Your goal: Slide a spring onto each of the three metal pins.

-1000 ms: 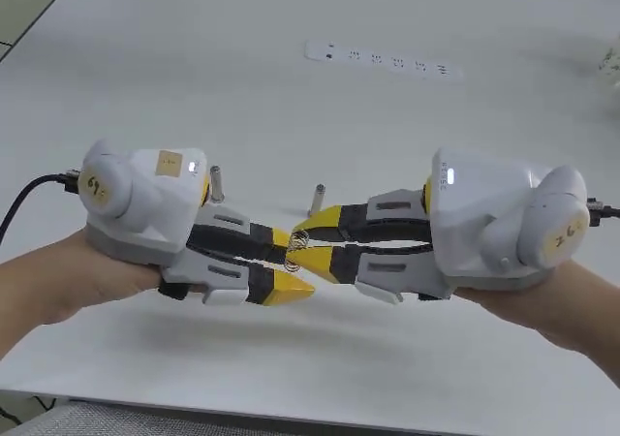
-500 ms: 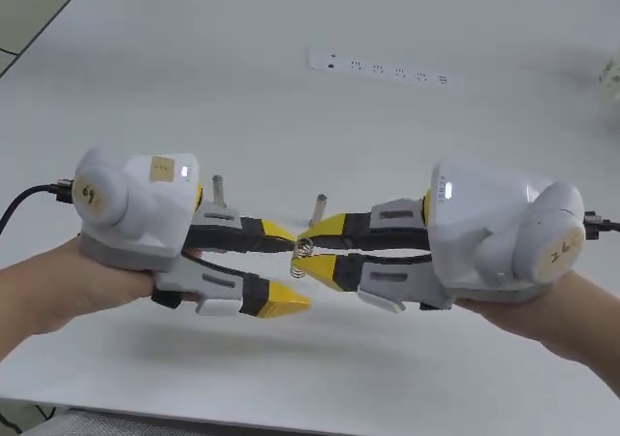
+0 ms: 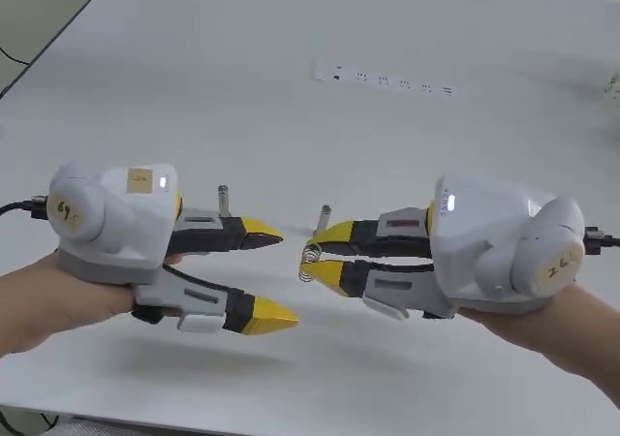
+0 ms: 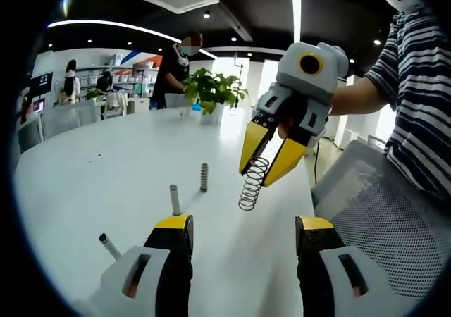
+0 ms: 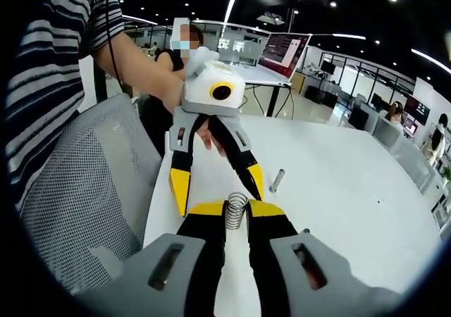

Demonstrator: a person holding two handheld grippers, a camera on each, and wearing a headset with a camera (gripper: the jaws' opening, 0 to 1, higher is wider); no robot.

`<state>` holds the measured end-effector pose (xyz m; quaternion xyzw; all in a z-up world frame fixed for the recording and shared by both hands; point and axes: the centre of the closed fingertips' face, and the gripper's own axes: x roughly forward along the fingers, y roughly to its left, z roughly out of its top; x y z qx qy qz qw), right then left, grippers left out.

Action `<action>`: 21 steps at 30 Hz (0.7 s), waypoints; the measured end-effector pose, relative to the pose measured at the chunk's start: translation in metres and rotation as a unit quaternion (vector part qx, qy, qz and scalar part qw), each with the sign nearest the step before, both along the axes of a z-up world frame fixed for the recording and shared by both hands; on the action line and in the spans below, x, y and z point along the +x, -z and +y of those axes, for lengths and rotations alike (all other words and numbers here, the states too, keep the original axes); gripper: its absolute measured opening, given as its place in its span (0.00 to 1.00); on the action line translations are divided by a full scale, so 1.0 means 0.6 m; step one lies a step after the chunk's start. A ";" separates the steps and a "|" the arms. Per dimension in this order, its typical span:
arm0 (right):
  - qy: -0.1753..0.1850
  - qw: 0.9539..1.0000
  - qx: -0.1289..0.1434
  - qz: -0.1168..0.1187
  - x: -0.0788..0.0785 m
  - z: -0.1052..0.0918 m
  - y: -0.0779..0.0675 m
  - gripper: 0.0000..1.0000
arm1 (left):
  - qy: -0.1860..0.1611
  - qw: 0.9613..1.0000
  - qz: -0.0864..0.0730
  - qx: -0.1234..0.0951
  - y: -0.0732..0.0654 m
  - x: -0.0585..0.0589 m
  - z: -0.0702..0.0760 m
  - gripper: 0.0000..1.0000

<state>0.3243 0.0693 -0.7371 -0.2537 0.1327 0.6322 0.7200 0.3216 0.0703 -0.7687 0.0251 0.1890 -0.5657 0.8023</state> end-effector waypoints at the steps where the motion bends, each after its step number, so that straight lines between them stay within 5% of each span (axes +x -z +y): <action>1: 0.000 1.000 -0.002 -0.003 0.000 0.000 0.001 0.12 | -0.005 1.000 0.001 0.001 0.001 0.000 0.004 0.59; 10: 0.009 1.000 -0.002 -0.006 0.003 -0.006 0.004 0.12 | -0.066 0.998 -0.002 0.001 0.000 0.013 0.050 0.78; 14: 0.019 1.000 -0.004 -0.010 0.010 -0.009 0.007 0.12 | -0.101 0.995 -0.019 -0.007 -0.012 0.023 0.069 0.91; 21: 0.037 0.999 0.000 -0.005 0.023 -0.017 0.017 0.12 | -0.139 0.990 -0.025 -0.006 -0.011 0.032 0.112 0.97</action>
